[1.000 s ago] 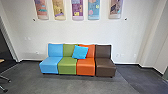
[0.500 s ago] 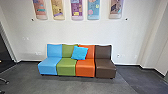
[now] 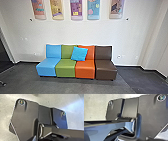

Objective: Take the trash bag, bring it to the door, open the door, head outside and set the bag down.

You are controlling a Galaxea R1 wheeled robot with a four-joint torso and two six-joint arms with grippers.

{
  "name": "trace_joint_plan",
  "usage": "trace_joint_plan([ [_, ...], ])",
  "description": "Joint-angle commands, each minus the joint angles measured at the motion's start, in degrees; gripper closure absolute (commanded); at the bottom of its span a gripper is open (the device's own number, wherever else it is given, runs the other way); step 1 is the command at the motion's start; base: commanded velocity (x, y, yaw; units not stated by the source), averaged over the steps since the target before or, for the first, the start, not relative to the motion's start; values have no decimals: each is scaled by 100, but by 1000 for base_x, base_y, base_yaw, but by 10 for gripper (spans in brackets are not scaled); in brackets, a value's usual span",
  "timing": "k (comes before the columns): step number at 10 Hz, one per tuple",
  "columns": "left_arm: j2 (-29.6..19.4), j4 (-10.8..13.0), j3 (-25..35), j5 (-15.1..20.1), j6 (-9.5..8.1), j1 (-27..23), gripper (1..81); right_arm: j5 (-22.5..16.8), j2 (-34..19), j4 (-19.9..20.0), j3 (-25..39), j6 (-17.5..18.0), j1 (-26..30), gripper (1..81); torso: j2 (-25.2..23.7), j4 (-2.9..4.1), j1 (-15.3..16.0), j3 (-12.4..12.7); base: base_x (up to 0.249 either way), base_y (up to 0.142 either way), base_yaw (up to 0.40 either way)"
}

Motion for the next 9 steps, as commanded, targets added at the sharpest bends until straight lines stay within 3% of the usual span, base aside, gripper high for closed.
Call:
trace_joint_plan([
  [1, -20, -22, 39, 271, -32, -216, 10, -317, -9, -42, 97, -81, 190, 10, 0, 0, 0, 0, 122, -62, 0],
  [6, -29, -30, 39, 262, -32, -216, 10, -317, -9, -42, 88, -81, 190, 10, 2, 0, 2, 0, 122, -65, 0],
  [9, -29, -48, 48, 323, -32, -216, 10, -317, -9, -33, 88, -81, 199, 10, 2, 0, 7, 0, 71, 0, 0],
])
